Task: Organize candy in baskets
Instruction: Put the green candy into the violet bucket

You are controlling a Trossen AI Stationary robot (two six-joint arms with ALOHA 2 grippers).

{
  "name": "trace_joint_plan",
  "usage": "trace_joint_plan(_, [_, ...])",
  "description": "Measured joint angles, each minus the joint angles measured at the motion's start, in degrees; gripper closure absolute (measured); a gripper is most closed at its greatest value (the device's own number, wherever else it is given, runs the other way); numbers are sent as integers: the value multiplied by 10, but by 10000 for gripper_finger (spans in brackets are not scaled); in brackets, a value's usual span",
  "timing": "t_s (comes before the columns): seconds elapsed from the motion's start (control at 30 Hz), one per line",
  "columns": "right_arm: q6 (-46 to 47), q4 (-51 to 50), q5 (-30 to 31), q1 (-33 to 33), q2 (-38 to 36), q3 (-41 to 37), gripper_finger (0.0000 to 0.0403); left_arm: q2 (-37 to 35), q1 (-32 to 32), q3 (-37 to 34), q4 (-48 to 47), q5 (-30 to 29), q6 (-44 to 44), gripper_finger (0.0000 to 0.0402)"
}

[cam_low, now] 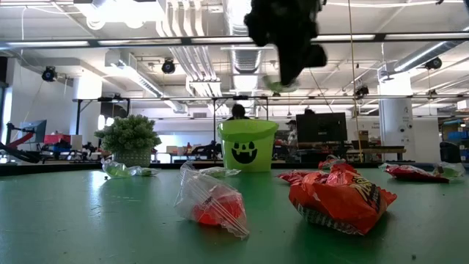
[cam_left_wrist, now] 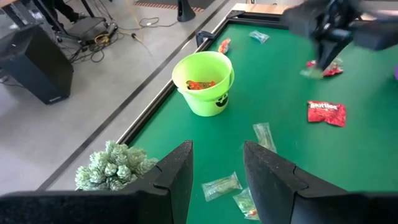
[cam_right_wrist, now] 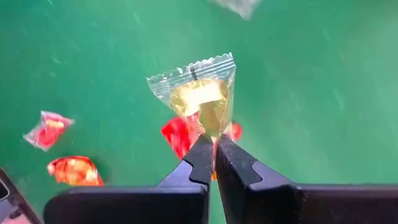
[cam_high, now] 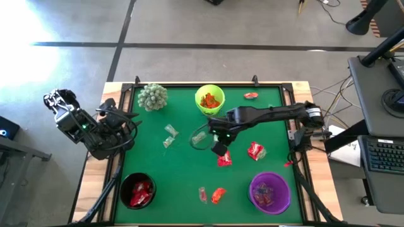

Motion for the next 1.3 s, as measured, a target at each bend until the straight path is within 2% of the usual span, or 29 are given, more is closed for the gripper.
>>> trace_joint_plan(0.17, [102,-60,46,44,-52,-1,394,0,0,0,0,-2,1,277])
trace_joint_plan(0.37, [234,-125,74,107,-94,-2,394,0,0,0,0,-2,1,277])
trace_joint_plan(0.6, [394,-204,73,202,-116,-3,394,-1,0,0,0,-3,1,277])
trace_joint_plan(0.83, [509,-222,7,289,-130,-3,394,-4,0,0,0,-9,3,277])
trace_joint_plan(1.0, [547,-220,-40,364,-135,-3,394,-5,1,0,0,-51,16,277])
trace_joint_plan(1.1, [558,-218,-48,404,-135,-3,394,-5,1,0,0,-72,16,277])
trace_joint_plan(1.3, [614,-218,-46,440,-135,-14,394,-4,1,0,1,-68,5,277])
